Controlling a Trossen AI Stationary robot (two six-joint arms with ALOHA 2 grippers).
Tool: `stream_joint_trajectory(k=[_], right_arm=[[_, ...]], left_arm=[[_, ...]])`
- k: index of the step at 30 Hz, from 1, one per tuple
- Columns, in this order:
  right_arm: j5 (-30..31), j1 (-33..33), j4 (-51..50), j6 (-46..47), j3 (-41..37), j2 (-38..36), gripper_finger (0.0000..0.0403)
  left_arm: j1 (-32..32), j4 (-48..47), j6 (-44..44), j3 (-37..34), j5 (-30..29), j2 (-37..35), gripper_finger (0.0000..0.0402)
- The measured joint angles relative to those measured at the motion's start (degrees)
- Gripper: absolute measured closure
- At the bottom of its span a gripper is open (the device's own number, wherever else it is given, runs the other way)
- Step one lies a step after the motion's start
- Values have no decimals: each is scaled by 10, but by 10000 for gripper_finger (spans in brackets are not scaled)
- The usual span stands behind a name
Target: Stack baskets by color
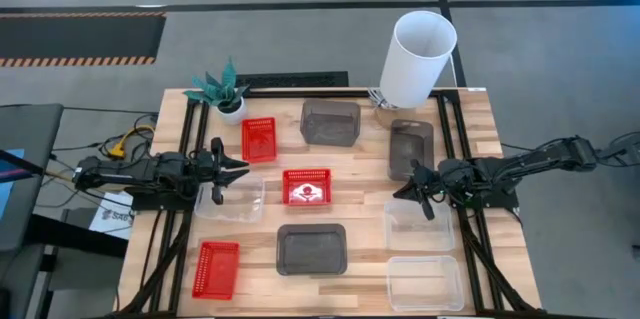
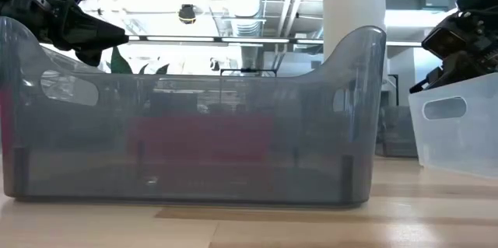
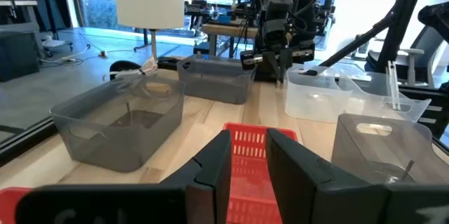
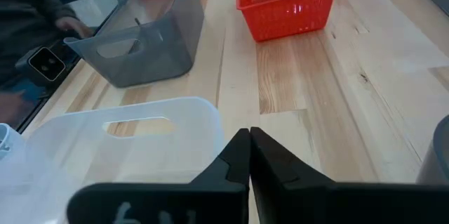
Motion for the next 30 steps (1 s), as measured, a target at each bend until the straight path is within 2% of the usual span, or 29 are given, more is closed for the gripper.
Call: stream_joint_trajectory(k=[25,30], right_arm=[[0,0,0,-3,0,0,377],[0,0,10,-32,0,0,377]], left_arm=[[0,5,-3,0,0,0,324],[0,11,-120,-1,-1,0,324]])
